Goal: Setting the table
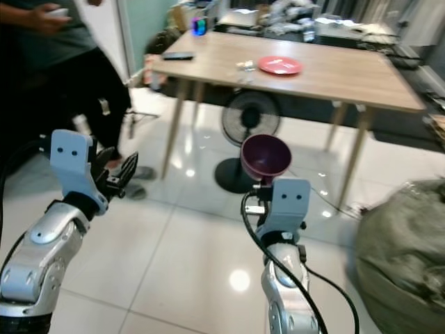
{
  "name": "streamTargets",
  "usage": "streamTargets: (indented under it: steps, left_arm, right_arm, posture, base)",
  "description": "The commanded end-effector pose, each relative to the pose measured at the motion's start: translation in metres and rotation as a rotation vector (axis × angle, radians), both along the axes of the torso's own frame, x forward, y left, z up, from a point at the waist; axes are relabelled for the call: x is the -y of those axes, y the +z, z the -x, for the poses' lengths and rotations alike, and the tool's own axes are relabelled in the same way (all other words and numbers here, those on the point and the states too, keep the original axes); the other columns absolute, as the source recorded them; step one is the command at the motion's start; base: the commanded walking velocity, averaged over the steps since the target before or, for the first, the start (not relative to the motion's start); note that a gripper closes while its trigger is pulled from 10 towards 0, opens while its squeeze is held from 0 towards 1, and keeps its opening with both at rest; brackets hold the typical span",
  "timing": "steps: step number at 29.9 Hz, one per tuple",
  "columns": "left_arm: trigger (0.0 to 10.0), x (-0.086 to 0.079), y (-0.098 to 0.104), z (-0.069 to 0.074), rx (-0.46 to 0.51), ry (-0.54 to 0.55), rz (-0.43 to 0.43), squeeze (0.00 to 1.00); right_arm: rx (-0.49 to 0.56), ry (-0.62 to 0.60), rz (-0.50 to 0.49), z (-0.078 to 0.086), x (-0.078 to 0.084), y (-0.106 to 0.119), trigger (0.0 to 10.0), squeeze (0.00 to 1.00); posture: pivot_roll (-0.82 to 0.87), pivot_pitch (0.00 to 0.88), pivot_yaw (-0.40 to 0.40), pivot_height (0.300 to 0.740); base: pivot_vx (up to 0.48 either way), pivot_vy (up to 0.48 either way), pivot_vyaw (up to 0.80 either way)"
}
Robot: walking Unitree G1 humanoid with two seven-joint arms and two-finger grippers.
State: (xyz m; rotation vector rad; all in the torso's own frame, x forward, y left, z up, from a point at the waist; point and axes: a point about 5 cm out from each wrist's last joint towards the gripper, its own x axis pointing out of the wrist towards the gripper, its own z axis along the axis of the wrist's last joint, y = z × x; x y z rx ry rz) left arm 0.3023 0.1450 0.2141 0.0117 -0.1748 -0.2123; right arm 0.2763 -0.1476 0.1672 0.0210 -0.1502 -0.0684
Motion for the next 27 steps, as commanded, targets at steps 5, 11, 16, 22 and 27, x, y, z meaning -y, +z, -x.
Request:
streamTargets:
  steps: [5, 11, 16, 22, 27]
  left_arm:
    - [10.0, -0.0008, -0.0042, -0.0003, -0.020, 0.008, 0.001, 0.00]
    - [10.0, -0.0012, -0.0038, -0.0007, -0.016, 0.012, -0.002, 0.00]
    - [10.0, -0.0015, -0.0036, -0.0010, -0.012, 0.017, -0.005, 0.00]
    - [10.0, -0.0019, -0.0054, -0.0023, -0.016, 0.035, -0.022, 0.21]
    - [10.0, -0.0015, -0.0055, -0.0026, -0.014, 0.034, -0.025, 0.20]
  right_arm:
    - [-0.001, 0.001, 0.011, 0.0004, -0.0007, -0.0002, 10.0, 0.00]
    - [-0.001, -0.001, 0.011, 0.0000, -0.0010, -0.0006, 10.0, 0.00]
    - [-0.001, -0.003, 0.012, -0.0002, -0.0006, -0.0006, 10.0, 0.00]
    - [0.005, 0.012, 0.022, -0.0006, -0.0027, 0.0001, 10.0, 0.00]
    - [0.006, 0.016, 0.027, -0.0007, -0.0035, 0.0003, 10.0, 0.00]
  posture:
    - [-0.05, 0.010, 0.071, 0.740]
    - [-0.05, 0.007, 0.072, 0.740]
    - [-0.05, 0.006, 0.072, 0.740]
    - [-0.05, 0.004, 0.072, 0.740]
    - [-0.05, 0.001, 0.072, 0.740]
  base:
    - [0.000, 0.000, -0.79]
    - [0.000, 0.000, -0.79]
    - [0.000, 0.000, -0.79]
    - [0.203, 0.000, -0.53]
    - [0.480, 0.000, 0.00]
